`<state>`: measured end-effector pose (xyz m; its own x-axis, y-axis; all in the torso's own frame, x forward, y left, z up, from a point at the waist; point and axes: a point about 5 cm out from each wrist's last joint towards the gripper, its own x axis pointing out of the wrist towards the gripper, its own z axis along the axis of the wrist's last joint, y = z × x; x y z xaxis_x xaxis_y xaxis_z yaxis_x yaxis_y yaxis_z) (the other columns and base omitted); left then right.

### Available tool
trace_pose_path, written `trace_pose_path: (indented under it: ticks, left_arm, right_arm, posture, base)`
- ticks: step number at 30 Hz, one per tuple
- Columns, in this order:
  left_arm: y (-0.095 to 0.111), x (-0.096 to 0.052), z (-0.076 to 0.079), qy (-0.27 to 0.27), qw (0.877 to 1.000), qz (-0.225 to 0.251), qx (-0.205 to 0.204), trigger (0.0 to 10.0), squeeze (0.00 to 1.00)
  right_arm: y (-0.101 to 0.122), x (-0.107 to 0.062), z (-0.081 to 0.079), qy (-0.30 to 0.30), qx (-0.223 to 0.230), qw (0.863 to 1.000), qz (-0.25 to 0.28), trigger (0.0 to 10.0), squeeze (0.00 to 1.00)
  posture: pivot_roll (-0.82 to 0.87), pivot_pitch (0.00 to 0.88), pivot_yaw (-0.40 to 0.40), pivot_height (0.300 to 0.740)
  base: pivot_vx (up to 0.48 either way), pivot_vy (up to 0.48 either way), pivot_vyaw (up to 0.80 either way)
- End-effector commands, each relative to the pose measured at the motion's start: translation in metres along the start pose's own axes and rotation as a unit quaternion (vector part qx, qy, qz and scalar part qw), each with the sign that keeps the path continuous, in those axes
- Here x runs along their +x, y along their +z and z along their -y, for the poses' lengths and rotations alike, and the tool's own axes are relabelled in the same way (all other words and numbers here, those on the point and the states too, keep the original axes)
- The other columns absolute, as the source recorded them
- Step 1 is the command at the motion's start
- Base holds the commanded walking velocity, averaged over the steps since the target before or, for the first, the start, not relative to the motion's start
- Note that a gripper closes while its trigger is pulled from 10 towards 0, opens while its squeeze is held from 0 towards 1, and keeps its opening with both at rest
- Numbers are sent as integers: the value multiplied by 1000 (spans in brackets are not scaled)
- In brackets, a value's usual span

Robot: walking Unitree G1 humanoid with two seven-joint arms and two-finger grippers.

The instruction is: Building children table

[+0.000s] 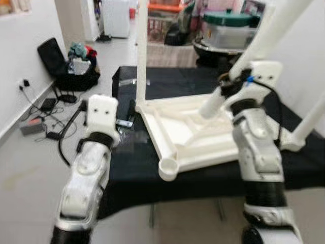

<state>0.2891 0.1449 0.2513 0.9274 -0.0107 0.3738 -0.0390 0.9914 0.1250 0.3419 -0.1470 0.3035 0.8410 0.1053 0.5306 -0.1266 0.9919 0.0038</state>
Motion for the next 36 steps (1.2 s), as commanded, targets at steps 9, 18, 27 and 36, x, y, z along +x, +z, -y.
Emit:
trace_pose_path:
  ticks: [9,18,27,36]
  left_arm:
    - [-11,-13,13,-42,998,-34,-22,10000,0]
    - [-26,-49,41,-184,975,-88,-91,10000,0]
    - [-26,-74,55,-253,953,-109,-126,10000,0]
    - [-27,-89,58,-276,943,-128,-135,10000,0]
  right_arm:
    - [-5,13,20,62,38,997,-30,10000,0]
    - [-23,29,25,196,96,971,-95,10000,0]
    - [-30,22,5,401,132,894,-151,10000,0]
    - [-30,22,-9,506,154,835,-151,10000,0]
  posture:
    - [86,58,-116,740]
    - [101,99,-128,740]
    - [106,138,-138,740]
    - [112,168,-142,740]
  base:
    - [0,0,0]
    - [0,0,0]
    - [0,0,0]
    - [0,0,0]
